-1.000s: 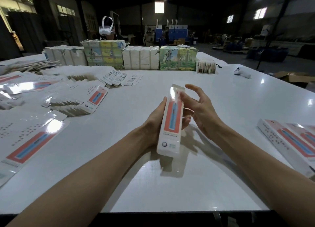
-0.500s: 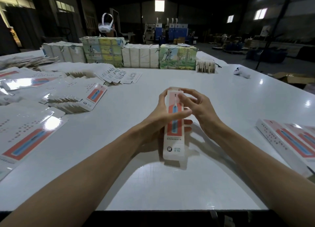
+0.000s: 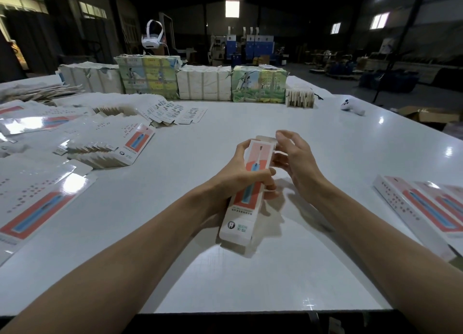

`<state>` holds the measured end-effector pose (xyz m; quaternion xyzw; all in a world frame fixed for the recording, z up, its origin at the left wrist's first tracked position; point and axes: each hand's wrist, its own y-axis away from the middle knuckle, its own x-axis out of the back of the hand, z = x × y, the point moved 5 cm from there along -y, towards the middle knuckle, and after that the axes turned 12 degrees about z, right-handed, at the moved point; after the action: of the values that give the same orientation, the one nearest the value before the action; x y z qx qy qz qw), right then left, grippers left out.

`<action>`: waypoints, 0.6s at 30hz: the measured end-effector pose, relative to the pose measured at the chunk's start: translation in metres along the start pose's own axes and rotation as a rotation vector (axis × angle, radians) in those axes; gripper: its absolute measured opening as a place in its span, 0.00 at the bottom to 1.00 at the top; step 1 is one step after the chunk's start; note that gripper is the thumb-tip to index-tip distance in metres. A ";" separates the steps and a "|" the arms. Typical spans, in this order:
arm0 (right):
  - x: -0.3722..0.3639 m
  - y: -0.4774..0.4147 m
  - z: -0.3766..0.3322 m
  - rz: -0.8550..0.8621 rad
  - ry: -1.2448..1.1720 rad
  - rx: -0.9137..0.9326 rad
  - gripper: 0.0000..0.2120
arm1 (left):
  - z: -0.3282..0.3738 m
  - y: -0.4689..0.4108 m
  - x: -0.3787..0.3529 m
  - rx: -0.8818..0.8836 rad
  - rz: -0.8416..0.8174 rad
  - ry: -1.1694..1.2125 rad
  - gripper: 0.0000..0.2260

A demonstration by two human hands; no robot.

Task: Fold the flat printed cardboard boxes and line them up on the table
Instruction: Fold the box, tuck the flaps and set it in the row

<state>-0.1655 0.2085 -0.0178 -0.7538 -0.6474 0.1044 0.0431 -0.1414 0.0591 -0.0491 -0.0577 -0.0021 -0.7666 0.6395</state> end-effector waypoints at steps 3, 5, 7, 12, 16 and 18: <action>0.003 -0.002 0.001 -0.048 0.025 0.019 0.11 | 0.008 0.003 -0.005 -0.037 0.038 -0.034 0.51; 0.004 -0.002 -0.002 -0.068 0.051 0.081 0.10 | 0.012 0.010 -0.009 -0.033 0.042 -0.005 0.46; 0.005 -0.003 -0.007 -0.085 0.106 0.149 0.09 | 0.010 0.010 -0.009 -0.001 0.055 0.027 0.43; 0.001 -0.003 -0.008 -0.153 0.072 0.058 0.12 | 0.012 0.013 -0.005 -0.010 0.097 0.008 0.43; 0.003 -0.004 -0.004 -0.127 -0.034 -0.105 0.15 | 0.015 0.013 -0.003 -0.013 0.093 -0.116 0.44; 0.005 -0.006 -0.003 -0.113 -0.076 -0.151 0.11 | 0.016 0.013 -0.004 -0.040 0.098 -0.149 0.43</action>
<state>-0.1694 0.2150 -0.0141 -0.7126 -0.6961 0.0813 -0.0324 -0.1263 0.0619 -0.0349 -0.1273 -0.0312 -0.7278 0.6732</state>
